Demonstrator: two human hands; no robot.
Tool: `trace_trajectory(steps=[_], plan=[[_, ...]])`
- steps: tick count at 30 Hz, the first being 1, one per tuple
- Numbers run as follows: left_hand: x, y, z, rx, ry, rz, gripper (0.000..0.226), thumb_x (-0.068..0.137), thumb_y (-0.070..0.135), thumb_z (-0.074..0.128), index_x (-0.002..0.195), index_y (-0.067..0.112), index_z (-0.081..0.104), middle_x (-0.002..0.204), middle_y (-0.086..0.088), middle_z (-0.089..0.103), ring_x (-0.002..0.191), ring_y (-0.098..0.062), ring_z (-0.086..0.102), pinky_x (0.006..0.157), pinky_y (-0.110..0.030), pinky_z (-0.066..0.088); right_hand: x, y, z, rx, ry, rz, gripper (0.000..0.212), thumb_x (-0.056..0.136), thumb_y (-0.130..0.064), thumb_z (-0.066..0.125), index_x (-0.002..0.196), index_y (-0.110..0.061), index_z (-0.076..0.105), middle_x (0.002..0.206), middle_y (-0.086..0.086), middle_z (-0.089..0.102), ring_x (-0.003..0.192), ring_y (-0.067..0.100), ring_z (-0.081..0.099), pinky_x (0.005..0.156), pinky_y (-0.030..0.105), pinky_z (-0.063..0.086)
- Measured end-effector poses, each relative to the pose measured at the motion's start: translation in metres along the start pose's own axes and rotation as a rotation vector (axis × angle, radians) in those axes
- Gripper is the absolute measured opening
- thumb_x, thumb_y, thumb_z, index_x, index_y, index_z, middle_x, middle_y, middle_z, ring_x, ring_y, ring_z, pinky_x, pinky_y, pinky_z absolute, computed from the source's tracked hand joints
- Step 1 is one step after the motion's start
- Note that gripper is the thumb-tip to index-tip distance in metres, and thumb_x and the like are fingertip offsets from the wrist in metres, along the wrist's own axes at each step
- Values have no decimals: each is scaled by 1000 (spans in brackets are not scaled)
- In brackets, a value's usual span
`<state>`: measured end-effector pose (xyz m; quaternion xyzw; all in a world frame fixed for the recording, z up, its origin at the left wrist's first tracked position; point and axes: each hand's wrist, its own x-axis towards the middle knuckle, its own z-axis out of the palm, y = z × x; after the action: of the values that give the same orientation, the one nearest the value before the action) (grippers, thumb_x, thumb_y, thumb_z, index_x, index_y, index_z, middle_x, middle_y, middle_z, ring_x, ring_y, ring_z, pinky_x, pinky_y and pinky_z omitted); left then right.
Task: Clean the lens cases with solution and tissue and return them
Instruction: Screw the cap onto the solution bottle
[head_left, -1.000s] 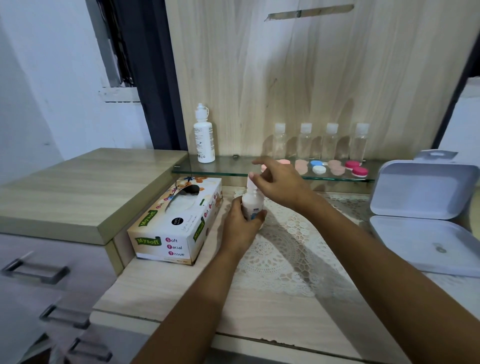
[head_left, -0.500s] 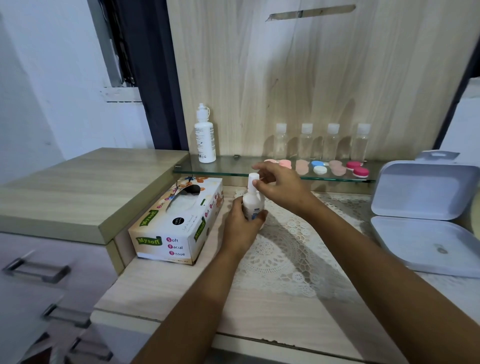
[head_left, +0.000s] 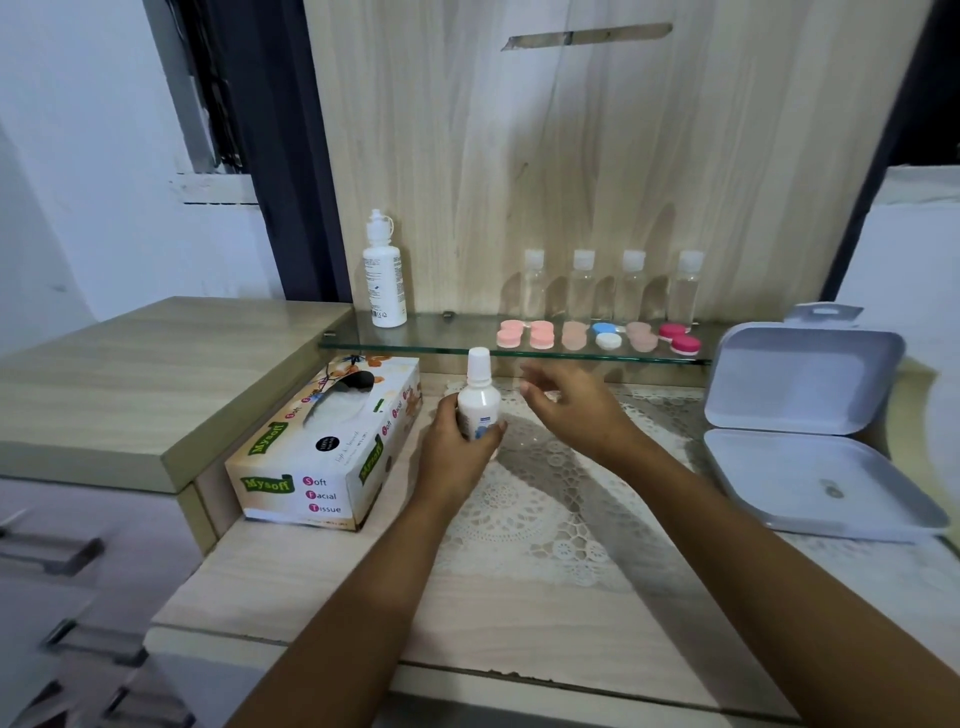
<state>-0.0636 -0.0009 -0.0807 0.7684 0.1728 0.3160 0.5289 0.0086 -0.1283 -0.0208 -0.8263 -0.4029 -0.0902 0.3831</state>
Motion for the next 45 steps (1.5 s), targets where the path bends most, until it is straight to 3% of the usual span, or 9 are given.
trace_trajectory(steps=[3,6,11,15,21,27,32,36,45], plan=[[1,-2,1,15,4,9,47,82,27,70,123,17,49,107,5,58,97,-14,57,81,-29,44,-21,26,-7,-201,-92,57,41,96,-30,45,134,-16,48,137,5,51,124,19,46,99,29,36],[2,-3,1,28,0,4,47,83,27,69,124,17,48,109,5,58,99,-15,56,85,-31,45,-41,44,-12,-309,-181,67,42,98,-29,41,137,-12,43,142,8,45,127,22,42,99,25,32],[2,-1,2,48,3,10,47,84,25,68,125,15,48,109,6,56,98,-13,54,83,-28,41,-61,61,-7,-351,-222,64,33,96,-27,43,120,-7,54,127,9,53,120,23,44,98,33,35],[3,-1,3,74,35,5,47,82,26,70,123,14,51,109,2,59,100,-18,57,89,-35,46,-63,67,-3,-368,-223,59,27,95,-30,40,103,-9,57,109,2,56,109,20,47,93,36,37],[2,10,3,55,95,14,39,81,24,71,115,14,54,103,3,59,95,-16,58,80,-30,44,-67,65,-5,-371,-223,82,32,96,-29,39,113,-8,56,122,6,55,121,23,43,96,32,32],[20,35,-14,37,146,14,36,77,38,71,105,27,52,102,3,63,91,-19,62,75,-44,56,-67,68,-2,-360,-180,41,30,96,-30,38,109,-12,57,113,0,56,112,19,47,92,33,35],[57,81,-29,84,214,126,41,82,27,68,118,13,51,104,3,57,93,-16,55,77,-28,41,-67,69,-2,-344,-159,26,31,96,-31,39,112,-13,57,116,0,57,114,20,47,96,32,35],[90,93,-32,148,217,129,42,84,29,67,118,10,51,108,-1,58,94,-17,53,78,-28,39,-66,68,-3,-344,-166,32,36,97,-31,38,123,-12,54,131,3,53,123,19,42,103,31,30],[115,68,-19,195,193,30,46,85,30,66,121,6,49,120,-10,59,107,-25,55,79,-28,37,-66,67,-3,-353,-145,10,36,97,-31,38,125,-12,53,132,2,51,125,17,39,103,28,28]])
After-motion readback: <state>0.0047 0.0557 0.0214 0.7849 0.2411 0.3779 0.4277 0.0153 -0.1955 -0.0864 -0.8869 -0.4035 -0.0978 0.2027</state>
